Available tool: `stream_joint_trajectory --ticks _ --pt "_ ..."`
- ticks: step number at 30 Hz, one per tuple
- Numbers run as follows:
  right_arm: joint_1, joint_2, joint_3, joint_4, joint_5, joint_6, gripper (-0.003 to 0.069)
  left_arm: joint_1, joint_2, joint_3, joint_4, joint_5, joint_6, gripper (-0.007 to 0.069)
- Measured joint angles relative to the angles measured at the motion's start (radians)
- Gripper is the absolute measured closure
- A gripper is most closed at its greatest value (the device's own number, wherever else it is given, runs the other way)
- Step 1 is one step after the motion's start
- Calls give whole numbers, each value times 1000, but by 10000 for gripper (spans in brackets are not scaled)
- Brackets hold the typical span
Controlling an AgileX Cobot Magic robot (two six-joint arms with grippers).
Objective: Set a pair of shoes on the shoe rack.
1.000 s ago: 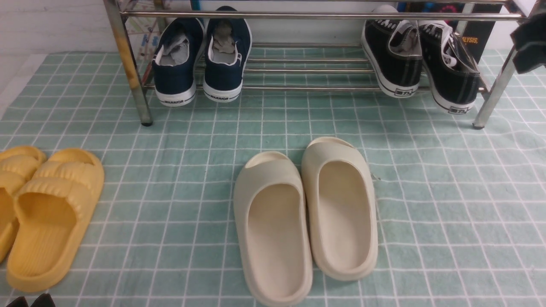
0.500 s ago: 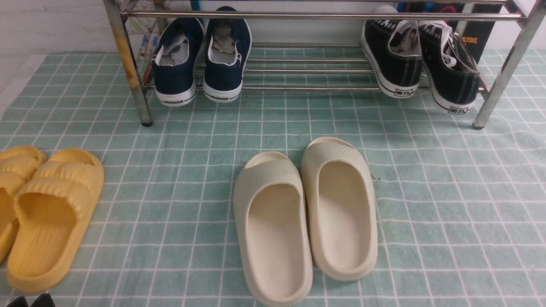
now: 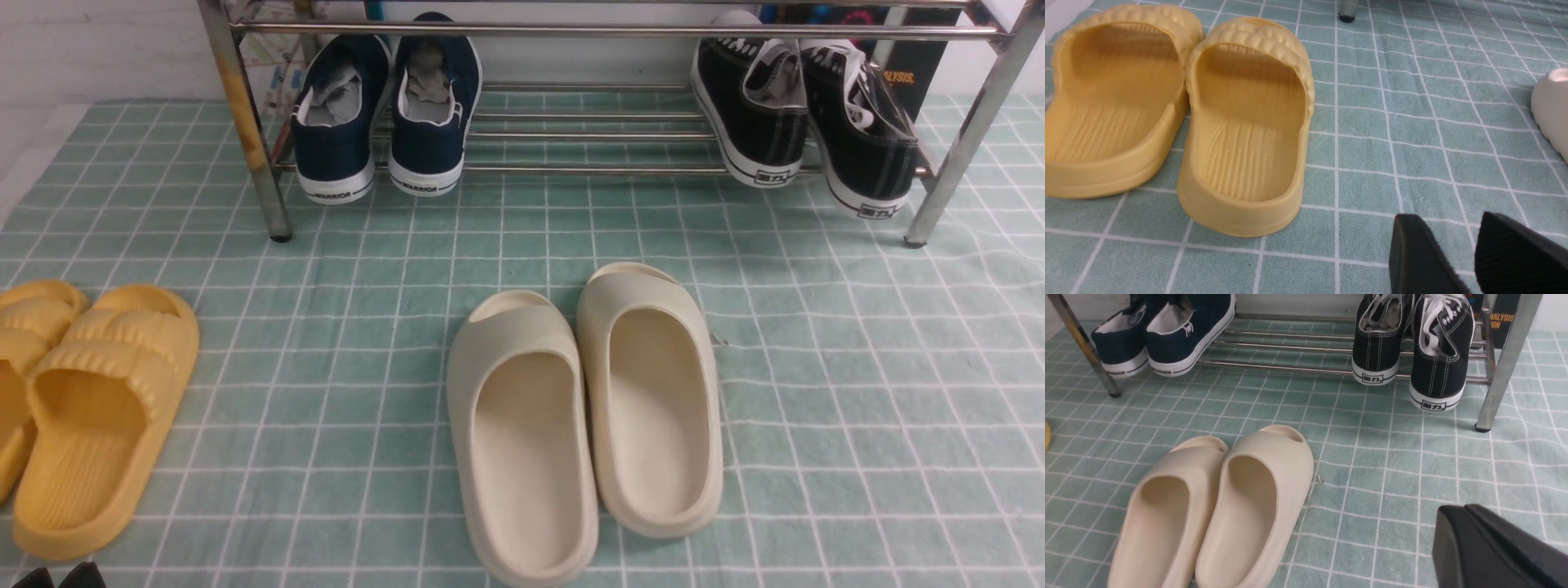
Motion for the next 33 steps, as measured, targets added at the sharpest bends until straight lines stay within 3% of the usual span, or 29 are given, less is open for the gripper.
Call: stream_joint_trajectory --ticks 11,16,21,25,27,29,31,33 --pt "0 0 21 34 -13 -54 659 0 0 0 0 0 0 387" --pt "0 -18 184 185 -255 -239 662 0 0 0 0 0 0 387" --pt "0 -192 441 244 -516 -289 662 0 0 0 0 0 0 387" --pt "-7 -328 586 150 -605 -199 662 0 0 0 0 0 0 387" --pt "-41 -437 693 -56 -631 -31 662 0 0 0 0 0 0 387" --pt "-57 -469 722 -127 -631 42 662 0 0 0 0 0 0 387" --pt "-98 -520 783 -290 -619 231 662 0 0 0 0 0 0 387" --pt "-121 -527 827 -379 -618 344 662 0 0 0 0 0 0 387"
